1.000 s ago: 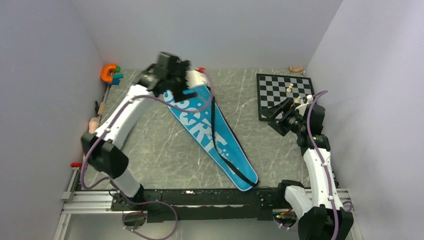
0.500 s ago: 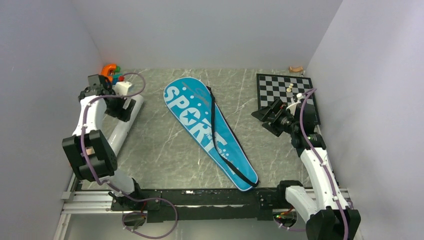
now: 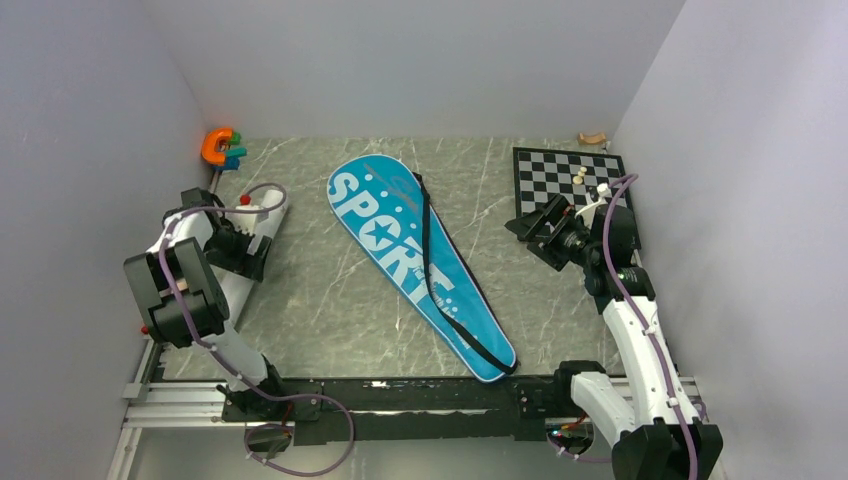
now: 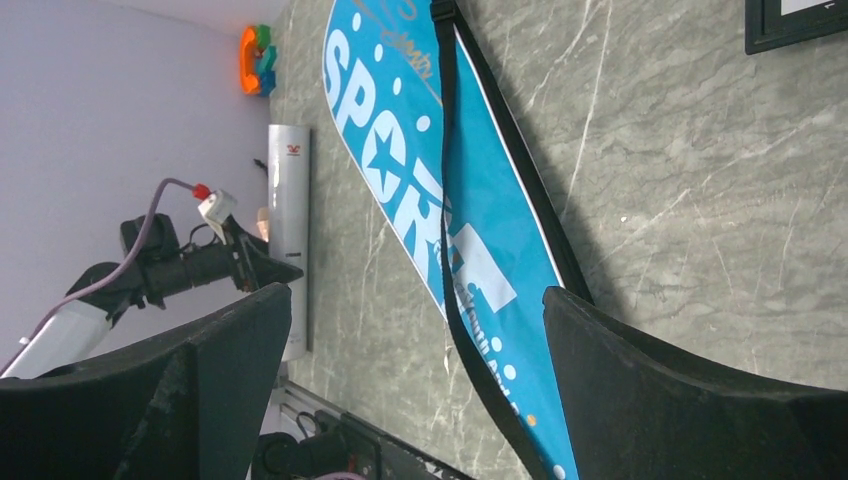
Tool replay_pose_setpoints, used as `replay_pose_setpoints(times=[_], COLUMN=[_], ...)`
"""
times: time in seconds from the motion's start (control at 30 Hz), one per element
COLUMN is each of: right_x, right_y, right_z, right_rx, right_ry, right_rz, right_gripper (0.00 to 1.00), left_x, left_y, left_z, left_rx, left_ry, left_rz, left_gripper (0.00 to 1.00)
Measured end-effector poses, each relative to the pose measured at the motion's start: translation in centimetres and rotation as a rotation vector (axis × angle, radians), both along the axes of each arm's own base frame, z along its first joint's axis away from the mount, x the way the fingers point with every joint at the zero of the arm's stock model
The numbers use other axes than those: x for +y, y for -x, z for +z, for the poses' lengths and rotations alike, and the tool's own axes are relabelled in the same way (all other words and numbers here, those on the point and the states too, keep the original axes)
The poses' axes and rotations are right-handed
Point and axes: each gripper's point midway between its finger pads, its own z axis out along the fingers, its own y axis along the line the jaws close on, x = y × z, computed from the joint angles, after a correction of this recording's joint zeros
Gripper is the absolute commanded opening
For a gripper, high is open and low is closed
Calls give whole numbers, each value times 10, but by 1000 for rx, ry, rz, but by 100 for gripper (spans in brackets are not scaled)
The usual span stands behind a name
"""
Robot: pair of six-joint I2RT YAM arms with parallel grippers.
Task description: Pack up the badminton gear
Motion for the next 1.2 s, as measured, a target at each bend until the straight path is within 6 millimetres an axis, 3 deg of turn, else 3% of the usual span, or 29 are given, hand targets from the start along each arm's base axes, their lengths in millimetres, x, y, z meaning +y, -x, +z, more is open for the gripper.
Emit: replay_pose_setpoints(times=[0.2, 0.5, 0.77, 1.2], right_x=[0, -4, -8, -12], right_y=[1, 0, -2, -10], right_z=[0, -3, -10, -12], right_rx=[4, 9, 31, 48], right_ry=[2, 19, 43, 69], right_rz=[0, -18, -31, -45], right_gripper=[98, 97, 100, 100], left_x=[-13, -108, -143, -209], left_y=[5, 15, 28, 66], left_z=[-9, -3, -5, 10], left_rx=[35, 19, 26, 202], left_ry=[6, -7, -18, 322], left_rz=[-42, -327, -374, -375], left_gripper=[99, 99, 99, 99])
